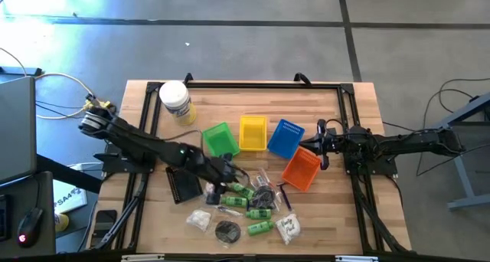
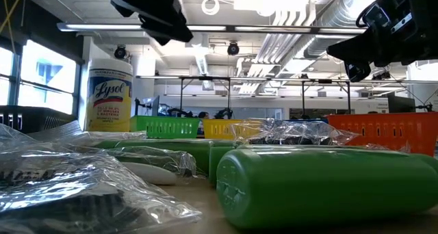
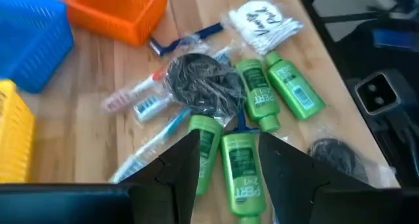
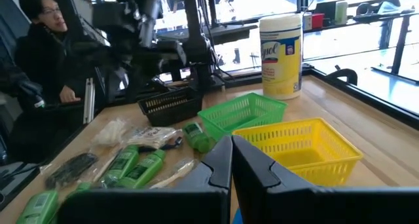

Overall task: Pick & Place Travel size toiletries
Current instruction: Put the shampoo bottle into the yellow bin

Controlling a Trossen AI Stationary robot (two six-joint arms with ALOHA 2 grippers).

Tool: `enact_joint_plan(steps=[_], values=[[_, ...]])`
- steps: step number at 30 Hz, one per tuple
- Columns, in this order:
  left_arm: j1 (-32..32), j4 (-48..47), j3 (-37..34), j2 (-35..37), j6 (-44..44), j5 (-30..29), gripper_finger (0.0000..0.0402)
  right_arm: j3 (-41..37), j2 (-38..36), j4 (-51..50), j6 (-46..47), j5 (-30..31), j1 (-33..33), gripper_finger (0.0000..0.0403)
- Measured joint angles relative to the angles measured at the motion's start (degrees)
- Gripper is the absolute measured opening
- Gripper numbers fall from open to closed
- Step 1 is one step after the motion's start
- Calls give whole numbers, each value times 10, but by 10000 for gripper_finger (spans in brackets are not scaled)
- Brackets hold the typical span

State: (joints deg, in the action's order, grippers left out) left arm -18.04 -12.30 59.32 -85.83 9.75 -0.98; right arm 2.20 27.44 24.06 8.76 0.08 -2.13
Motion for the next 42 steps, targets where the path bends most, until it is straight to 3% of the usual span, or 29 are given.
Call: enact_joint_plan(steps=[9,14,24,33,42], values=[[-47,-160,134,-128,116,-18,152,0,0,11,2,0,0,2],[-48,-191,173,-175,166,-16,152,0,0,11,2,0,0,2],[-58,-220,199,-235,162,-11,156,0,1,4,5,-6,0,2],[-60,-234,198,-236,164,-11,249,0,3,0,22,-15,0,2],[-60,-236,197,-277,162,-13,261,0,4,0,22,-17,0,2]])
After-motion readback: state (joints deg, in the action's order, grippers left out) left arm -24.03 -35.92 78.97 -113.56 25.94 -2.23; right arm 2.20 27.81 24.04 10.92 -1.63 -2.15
